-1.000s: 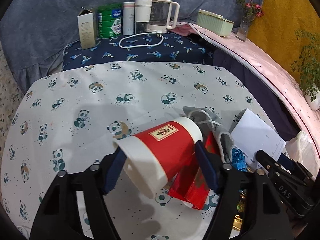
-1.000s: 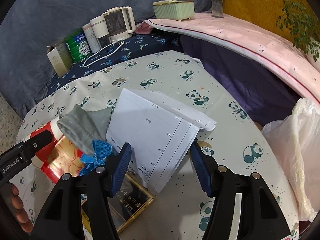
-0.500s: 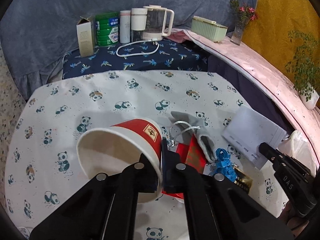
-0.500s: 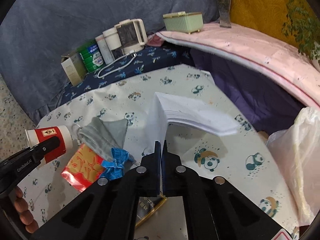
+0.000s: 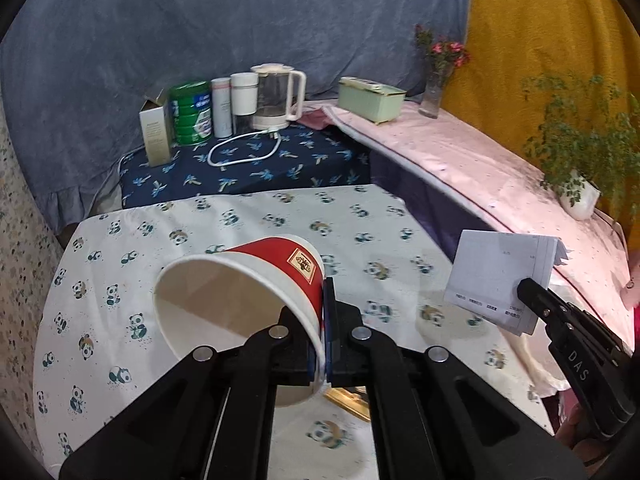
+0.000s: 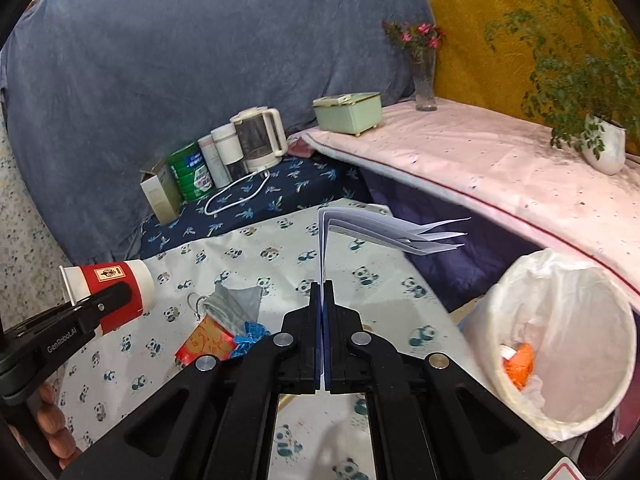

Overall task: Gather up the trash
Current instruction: 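Carry the cup with the left tool into the bin while the right tool drops the receipt there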

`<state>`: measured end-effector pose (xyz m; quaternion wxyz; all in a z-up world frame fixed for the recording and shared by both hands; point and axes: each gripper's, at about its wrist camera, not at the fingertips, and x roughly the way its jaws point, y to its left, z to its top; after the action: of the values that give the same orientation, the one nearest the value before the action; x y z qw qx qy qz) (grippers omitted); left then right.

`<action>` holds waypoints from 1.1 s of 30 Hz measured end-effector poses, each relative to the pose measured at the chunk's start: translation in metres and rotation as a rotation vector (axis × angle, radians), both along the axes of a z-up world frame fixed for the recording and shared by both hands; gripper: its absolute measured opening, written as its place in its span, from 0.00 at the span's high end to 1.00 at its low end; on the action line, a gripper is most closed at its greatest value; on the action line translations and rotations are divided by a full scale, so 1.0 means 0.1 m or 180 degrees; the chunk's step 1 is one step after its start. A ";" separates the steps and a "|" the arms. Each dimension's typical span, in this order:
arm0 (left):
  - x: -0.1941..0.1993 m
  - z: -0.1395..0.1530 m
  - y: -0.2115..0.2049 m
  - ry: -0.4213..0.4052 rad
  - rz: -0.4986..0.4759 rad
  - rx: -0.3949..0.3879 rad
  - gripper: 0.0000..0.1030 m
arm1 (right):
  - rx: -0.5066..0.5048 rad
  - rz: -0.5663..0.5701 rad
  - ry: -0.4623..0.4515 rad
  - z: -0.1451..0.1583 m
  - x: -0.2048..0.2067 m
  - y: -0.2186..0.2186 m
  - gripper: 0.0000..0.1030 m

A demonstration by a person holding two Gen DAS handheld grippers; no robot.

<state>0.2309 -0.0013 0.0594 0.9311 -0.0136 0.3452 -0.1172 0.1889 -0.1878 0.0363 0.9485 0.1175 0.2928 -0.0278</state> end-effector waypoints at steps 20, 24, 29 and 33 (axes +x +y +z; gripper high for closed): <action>-0.82 0.14 -1.21 -0.0048 -0.0594 0.0069 0.98 | 0.0039 -0.0584 -0.0132 0.16 -1.00 -1.07 0.99; -0.92 0.10 -1.30 -0.0033 -0.0604 0.0096 0.98 | 0.0058 -0.0645 -0.0099 0.10 -1.10 -1.20 0.99; -1.06 0.06 -1.31 -0.0087 -0.0612 0.0198 0.98 | 0.0056 -0.0651 -0.0057 0.02 -1.18 -1.26 0.99; -1.18 0.04 -1.40 -0.0074 -0.0781 0.0215 0.98 | 0.0040 -0.0675 -0.0047 -0.02 -1.22 -1.28 0.99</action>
<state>0.1126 -0.1416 0.0636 0.9136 0.0615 0.3373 -0.2187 0.0666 -0.3155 0.0344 0.9416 0.1540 0.2719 -0.1254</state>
